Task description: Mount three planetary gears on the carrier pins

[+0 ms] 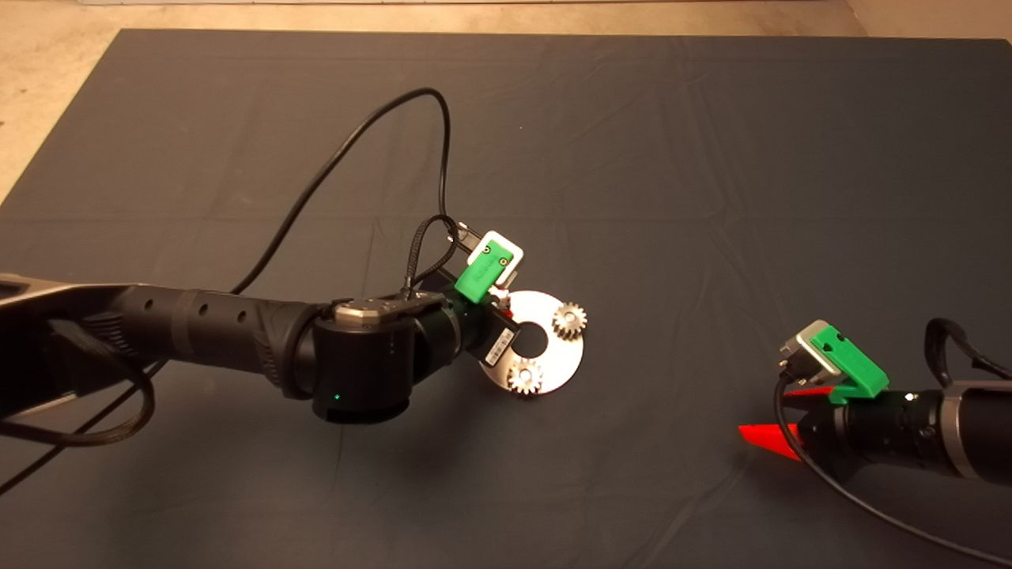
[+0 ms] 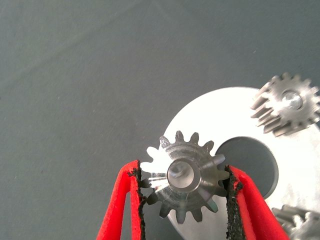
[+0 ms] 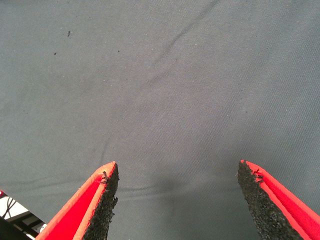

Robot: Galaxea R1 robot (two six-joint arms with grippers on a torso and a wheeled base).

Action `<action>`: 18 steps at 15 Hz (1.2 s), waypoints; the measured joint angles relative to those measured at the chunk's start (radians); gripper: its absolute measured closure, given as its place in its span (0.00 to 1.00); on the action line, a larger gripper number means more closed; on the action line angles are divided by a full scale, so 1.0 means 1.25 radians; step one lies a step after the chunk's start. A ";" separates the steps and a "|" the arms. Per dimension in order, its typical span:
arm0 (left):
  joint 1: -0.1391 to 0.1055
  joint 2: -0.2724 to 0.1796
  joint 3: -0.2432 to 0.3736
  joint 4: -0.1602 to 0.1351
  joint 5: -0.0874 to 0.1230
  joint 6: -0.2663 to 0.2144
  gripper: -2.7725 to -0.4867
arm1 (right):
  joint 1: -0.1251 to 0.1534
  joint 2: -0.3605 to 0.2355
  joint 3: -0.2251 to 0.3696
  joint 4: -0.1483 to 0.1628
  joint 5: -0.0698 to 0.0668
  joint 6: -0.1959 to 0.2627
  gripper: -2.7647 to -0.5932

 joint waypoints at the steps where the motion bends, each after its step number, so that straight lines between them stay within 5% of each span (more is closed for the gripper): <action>1: 0.000 0.000 0.000 0.005 -0.002 0.000 0.91 | 0.000 0.000 0.000 0.000 0.000 0.000 0.46; 7: 0.023 0.008 -0.018 0.027 -0.004 -0.001 0.91 | 0.000 -0.003 0.000 0.002 0.000 0.000 0.46; 15: 0.023 0.010 -0.026 0.041 -0.005 -0.001 0.91 | 0.000 -0.014 0.000 0.003 0.001 0.000 0.46; 18: 0.047 0.011 -0.026 0.071 -0.004 -0.002 0.91 | 0.000 -0.016 0.000 0.003 0.000 0.000 0.46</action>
